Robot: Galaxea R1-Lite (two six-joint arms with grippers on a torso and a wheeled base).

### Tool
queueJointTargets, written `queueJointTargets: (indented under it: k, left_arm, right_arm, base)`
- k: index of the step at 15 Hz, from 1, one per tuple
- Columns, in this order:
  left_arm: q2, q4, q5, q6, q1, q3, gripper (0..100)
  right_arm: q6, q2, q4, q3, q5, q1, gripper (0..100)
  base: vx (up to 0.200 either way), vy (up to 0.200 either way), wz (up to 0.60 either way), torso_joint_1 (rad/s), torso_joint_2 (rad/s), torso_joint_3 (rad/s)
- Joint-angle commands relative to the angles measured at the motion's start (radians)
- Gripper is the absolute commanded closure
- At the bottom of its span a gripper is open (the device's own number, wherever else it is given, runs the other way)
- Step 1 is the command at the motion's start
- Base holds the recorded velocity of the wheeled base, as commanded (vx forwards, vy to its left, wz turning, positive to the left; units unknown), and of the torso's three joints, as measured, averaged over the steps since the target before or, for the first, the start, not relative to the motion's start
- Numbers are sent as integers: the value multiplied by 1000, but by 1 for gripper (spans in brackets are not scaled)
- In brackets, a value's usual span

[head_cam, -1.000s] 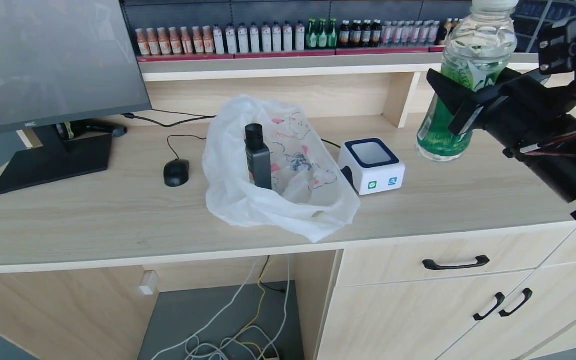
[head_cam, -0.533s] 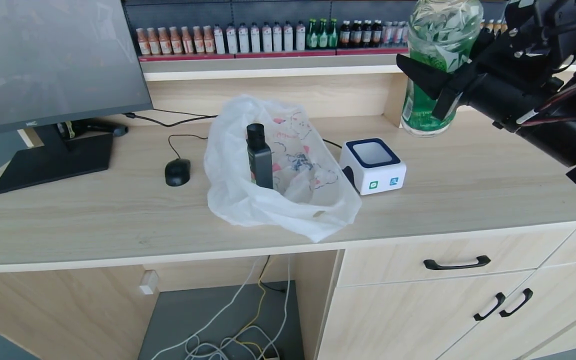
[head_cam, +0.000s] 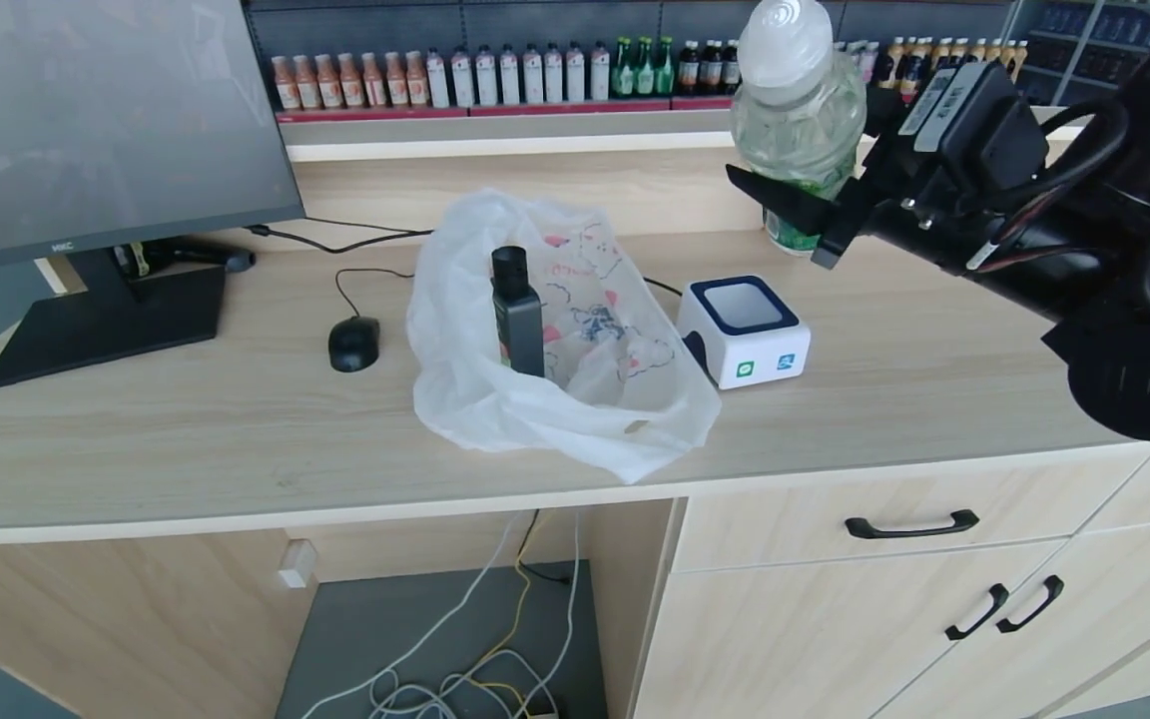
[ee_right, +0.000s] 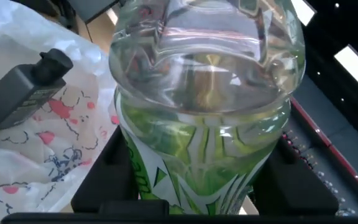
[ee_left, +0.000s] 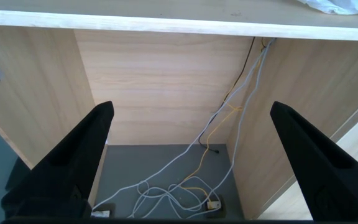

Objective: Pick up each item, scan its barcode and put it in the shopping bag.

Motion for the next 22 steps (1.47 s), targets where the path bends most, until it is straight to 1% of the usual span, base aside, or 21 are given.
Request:
queueJointTargets:
  k: [1, 4, 6, 7, 9, 14, 16, 19, 22]
  left_arm:
    - [0, 0, 0, 0, 0, 0, 0]
    - [0, 0, 0, 0, 0, 0, 0]
    - [0, 0, 0, 0, 0, 0, 0]
    - [0, 0, 0, 0, 0, 0, 0]
    - [0, 0, 0, 0, 0, 0, 0]
    - [0, 0, 0, 0, 0, 0, 0]
    - [0, 0, 0, 0, 0, 0, 0]
    - [0, 0, 0, 0, 0, 0, 0]
    - [0, 0, 0, 0, 0, 0, 0]
  right_arm:
    - [-24, 43, -4, -12, 25, 0, 100]
    - [-88, 95, -4, -41, 110, 49, 100]
    - [-140, 115, -4, -31, 166, 40, 100]
    - [-163, 131, -4, -29, 214, 31, 100]
    - [-196, 157, -4, -28, 262, 26, 100]
    - [-217, 175, -5, -31, 323, -57, 100]
    - [-220, 184, -5, -31, 346, -77, 100]
    - [-238, 190, -5, -46, 367, -80, 100]
    - [-245, 236, -5, -74, 378, -113, 100]
  base:
    - [0, 0, 0, 0, 0, 0]
    - [0, 0, 0, 0, 0, 0]
    - [0, 0, 0, 0, 0, 0]
    - [0, 0, 0, 0, 0, 0]
    - [0, 0, 0, 0, 0, 0]
    - [0, 0, 0, 0, 0, 0]
    - [0, 0, 0, 0, 0, 0]
    - [0, 0, 0, 0, 0, 0]
    - [0, 0, 0, 0, 0, 0]
